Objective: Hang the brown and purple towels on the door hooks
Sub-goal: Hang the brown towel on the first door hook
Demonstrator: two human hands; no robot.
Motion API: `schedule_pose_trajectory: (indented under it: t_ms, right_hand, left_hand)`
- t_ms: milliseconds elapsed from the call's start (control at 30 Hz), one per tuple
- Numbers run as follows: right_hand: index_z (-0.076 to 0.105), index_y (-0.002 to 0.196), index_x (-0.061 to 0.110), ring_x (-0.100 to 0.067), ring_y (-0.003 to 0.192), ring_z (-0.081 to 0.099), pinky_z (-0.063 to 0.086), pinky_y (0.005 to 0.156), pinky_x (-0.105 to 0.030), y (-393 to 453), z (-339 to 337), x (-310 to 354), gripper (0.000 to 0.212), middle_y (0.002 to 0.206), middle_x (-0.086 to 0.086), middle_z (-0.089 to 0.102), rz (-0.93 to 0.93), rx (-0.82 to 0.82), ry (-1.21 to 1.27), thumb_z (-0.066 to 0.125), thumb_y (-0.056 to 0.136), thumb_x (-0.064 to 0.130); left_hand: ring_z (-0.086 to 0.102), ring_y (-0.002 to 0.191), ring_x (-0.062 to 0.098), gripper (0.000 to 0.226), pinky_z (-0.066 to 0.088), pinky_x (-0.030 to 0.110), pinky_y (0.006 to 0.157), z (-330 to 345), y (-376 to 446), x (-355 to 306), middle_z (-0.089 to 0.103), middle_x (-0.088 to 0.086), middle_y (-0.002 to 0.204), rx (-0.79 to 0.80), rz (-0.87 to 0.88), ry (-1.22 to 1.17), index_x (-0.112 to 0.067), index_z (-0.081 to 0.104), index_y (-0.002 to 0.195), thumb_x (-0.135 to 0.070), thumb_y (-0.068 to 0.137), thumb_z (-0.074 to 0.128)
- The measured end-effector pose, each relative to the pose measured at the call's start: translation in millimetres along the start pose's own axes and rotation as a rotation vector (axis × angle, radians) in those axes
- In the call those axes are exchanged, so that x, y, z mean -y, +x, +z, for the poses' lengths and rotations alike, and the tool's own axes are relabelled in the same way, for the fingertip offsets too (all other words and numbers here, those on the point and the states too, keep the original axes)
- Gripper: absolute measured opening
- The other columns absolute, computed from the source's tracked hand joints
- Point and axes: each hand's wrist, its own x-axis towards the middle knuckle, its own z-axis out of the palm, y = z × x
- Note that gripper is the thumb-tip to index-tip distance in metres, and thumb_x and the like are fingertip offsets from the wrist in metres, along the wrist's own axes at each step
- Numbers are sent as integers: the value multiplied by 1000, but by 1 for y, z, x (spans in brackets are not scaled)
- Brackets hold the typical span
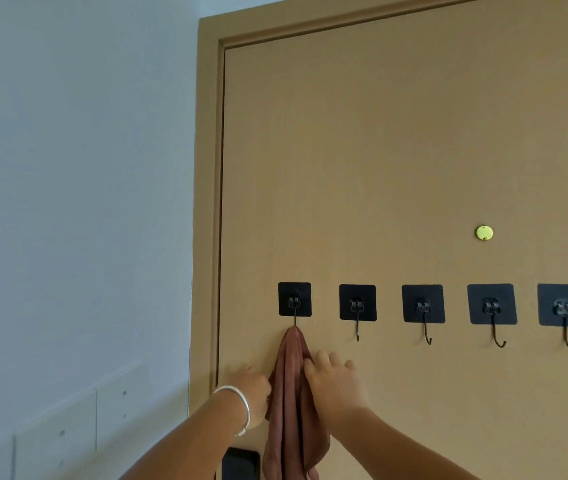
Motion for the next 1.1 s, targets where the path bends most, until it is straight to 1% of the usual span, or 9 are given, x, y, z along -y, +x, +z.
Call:
schedule_pose_trajectory:
  t_ms: [67,133,233,367,467,533,833,967,1100]
  right_hand:
    - [40,132,12,-32,114,44,39,92,-42,-1,-6,-6,42,128,-13,44,-43,30,4,49,91,11]
    - [40,133,13,-31,114,45,40,92,-40,-2,-14,-13,45,127,-12,45,-80,13,30,49,89,7]
    - [42,132,16,-29,110,47,41,90,-38,-6,-31,-31,51,124,-8,47,-107,-109,96,48,85,0]
    - [46,130,21,-23,102,48,42,85,-33,-17,-52,-71,53,119,-1,50,-63,-293,82,46,82,-2]
    - [52,125,24,-21,98,48,40,81,-32,-32,-64,-116,44,114,3,54,37,-398,26,43,86,7]
    - [56,124,24,-22,97,50,41,79,-32,-45,-70,-152,41,111,3,57,121,-425,-16,47,86,11]
    - [55,129,25,-22,121,47,35,104,-38,-144,-81,-279,41,126,2,57,451,-371,-230,58,88,29]
    - [43,137,29,-21,137,31,21,116,-45,-195,-91,-311,47,141,2,46,602,-278,-349,47,92,43]
    - [40,138,31,-21,139,29,16,116,-47,-247,-110,-320,51,144,3,43,770,-245,-446,43,92,52]
  left_hand:
    - [56,94,19,24,49,31,87,-22,1,3,57,5,107,-50,-97,35,-12,62,113,-13,93,50]
    - [53,103,22,33,46,33,85,-48,4,5,54,3,113,-215,-96,116,-18,60,117,-7,89,46]
    - [49,107,20,44,38,32,81,-82,5,-9,51,-2,117,-461,13,85,-24,55,123,-9,83,46]
    - [57,101,16,47,44,29,85,-104,7,-53,59,-7,110,-730,249,18,-26,65,114,-11,70,69]
    - [41,122,14,50,26,28,102,-106,22,-95,47,-10,131,-686,370,-47,-28,46,136,-15,88,46]
    - [37,129,14,48,24,28,104,-110,35,-126,44,-9,138,-719,411,-47,-27,41,141,-20,93,40]
    - [55,119,24,49,44,38,99,-115,54,-282,61,5,126,-890,729,-180,-12,58,130,-35,87,60]
    - [31,139,21,63,24,41,114,-114,51,-350,39,5,149,-808,788,-226,-15,34,147,-48,93,40]
    - [11,145,19,69,14,43,118,-117,47,-403,20,3,157,-797,877,-274,-17,15,151,-55,95,27]
